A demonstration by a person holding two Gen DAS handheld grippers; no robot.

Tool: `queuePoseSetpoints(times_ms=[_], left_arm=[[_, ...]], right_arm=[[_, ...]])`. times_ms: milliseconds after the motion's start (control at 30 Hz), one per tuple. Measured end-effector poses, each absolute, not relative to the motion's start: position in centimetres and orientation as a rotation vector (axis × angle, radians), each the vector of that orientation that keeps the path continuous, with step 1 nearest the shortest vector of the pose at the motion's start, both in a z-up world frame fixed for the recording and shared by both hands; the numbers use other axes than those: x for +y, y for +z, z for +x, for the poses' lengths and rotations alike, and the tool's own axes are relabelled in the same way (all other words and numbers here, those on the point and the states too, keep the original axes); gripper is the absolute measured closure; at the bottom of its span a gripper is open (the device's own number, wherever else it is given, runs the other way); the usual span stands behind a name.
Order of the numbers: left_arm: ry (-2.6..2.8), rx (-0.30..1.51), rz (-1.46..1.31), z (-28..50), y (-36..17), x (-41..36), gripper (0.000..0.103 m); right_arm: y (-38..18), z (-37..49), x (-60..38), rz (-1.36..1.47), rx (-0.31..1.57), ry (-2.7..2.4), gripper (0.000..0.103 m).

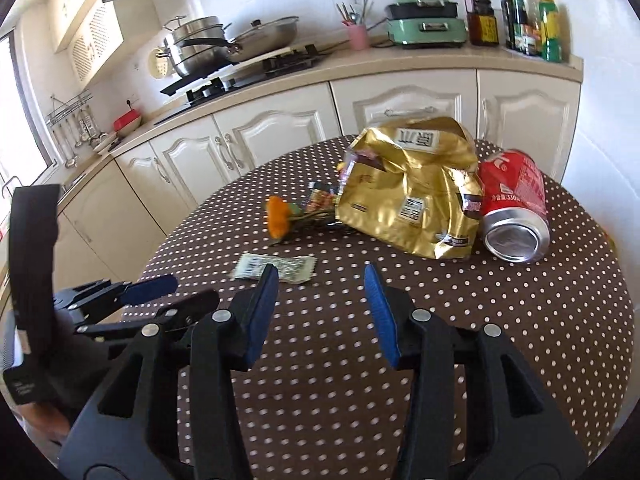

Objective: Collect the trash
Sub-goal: 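Move both open tools back over the table, then grasp the white snack wrapper with the left tool while the right tool grasps the orange peel with stem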

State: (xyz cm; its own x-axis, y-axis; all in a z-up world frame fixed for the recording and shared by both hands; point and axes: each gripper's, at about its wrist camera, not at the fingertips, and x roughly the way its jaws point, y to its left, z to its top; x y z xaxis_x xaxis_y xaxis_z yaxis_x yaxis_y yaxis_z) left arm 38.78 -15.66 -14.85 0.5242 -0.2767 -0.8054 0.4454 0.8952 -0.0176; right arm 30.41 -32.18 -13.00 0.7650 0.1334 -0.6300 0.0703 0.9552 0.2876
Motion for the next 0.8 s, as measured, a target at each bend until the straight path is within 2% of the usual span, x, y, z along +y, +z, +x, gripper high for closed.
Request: queuePoseSetpoints(times_ms=[167,633,700,767,800], left_arm=[[-0.481,0.952,0.281,40.6,-17.0,-17.4,0.049],[-0.588,0.905,0.39,43.4,-17.9,-21.6,0.049],[-0.589,0.906,0.386,43.5,-17.9,-21.5,0.054],[-0.596,0.897,0.391,43.7,-17.9,-22.0,0.075],[-0.596,0.894,0.397,43.7,-17.9,-22.1,0.078]], right_arm=[[-14.5,32.1,-33.0,0.32,0.735,0.043,0.057],[-15.8,35.6,-33.4,0.333,0.775,0.06,0.053],[-16.1,35.7,-33.5,0.339,0.781,0.06,0.053],[-16.3,35.8,-33.6,0.345,0.786,0.061,0.053],[-16.3,35.8,-33.6,0.348,0.788,0.063,0.053]])
